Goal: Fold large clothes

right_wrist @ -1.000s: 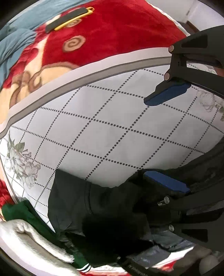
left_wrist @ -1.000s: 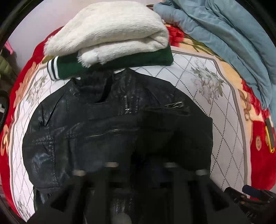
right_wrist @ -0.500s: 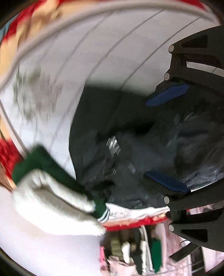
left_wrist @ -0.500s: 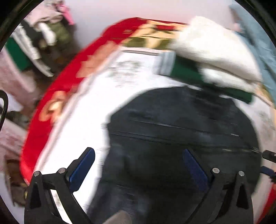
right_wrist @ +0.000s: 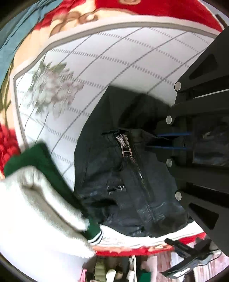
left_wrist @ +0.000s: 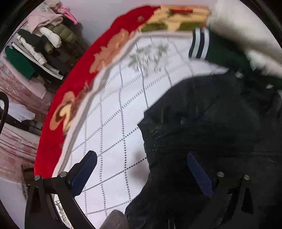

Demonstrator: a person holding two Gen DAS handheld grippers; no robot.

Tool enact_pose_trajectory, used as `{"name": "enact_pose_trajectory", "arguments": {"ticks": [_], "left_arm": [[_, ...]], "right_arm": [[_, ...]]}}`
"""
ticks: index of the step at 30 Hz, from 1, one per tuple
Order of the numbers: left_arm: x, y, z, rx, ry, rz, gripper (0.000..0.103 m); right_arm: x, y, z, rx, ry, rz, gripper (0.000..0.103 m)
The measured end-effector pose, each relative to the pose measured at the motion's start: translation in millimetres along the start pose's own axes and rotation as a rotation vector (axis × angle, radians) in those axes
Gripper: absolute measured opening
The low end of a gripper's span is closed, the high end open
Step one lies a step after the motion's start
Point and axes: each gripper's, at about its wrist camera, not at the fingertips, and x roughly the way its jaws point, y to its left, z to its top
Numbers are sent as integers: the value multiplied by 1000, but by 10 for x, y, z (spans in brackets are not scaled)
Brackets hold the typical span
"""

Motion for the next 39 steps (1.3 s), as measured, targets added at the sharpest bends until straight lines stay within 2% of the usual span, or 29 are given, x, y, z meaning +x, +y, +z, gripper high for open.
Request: {"name": "enact_pose_trajectory", "arguments": {"ticks": [1, 3, 6, 7, 10, 11, 15, 18, 19, 20, 23, 24, 27, 28, 30, 32, 35, 39], "left_arm": [[160, -50, 3, 10, 29, 1, 103], [294, -76, 10, 3, 35, -18, 103], [267, -62, 48, 7, 34, -33, 103], [224, -51, 51, 10, 35, -34, 103], [18, -17, 2, 22, 37, -45, 103], [-69, -24, -32, 33, 27, -52, 103], [-371, -184, -268, 120, -45, -53, 103], [-221, -371, -438, 205, -14, -28, 103], [-124, -407, -476, 221, 11, -22, 103], [-22, -423, -501, 226, 35, -22, 103], [91, -373, -463, 190, 57, -86, 103], [91, -365, -443, 187, 58, -90, 103], [38, -365, -441, 197, 54, -91, 103], [1, -352, -439, 196, 53, -92, 103], [-131, -333, -468, 199, 38, -78, 103], [-297, -345, -529, 201, 16, -59, 103], [-502, -417, -645, 193, 8, -34, 103], [-809, -648, -868, 175, 23, -2, 103]], "right_arm": [[90, -36, -18, 8, 19, -17, 8], [339, -73, -1, 1, 72, -42, 10], [382, -140, 71, 70, 121, 22, 15], [301, -166, 70, 88, 124, 38, 21], [-26, -224, -74, 73, 79, 24, 49], [-87, -200, -167, 38, 82, -3, 51], [172, -4, -479, -117, 201, -83, 51], [472, 203, -537, -198, 222, -140, 50], [523, 255, -526, -218, 204, -165, 43], [547, 227, -505, -202, 175, -231, 31], [607, -155, -485, 60, 186, -166, 41], [628, -184, -501, 93, 187, -162, 41], [620, 34, -508, 20, 200, -246, 43], [591, 102, -507, 7, 209, -247, 43], [503, 196, -511, -1, 205, -217, 43], [335, 176, -511, -5, 192, -187, 51], [106, 66, -512, -20, 169, -187, 62], [-68, -47, -490, -82, 168, -131, 62]]}}
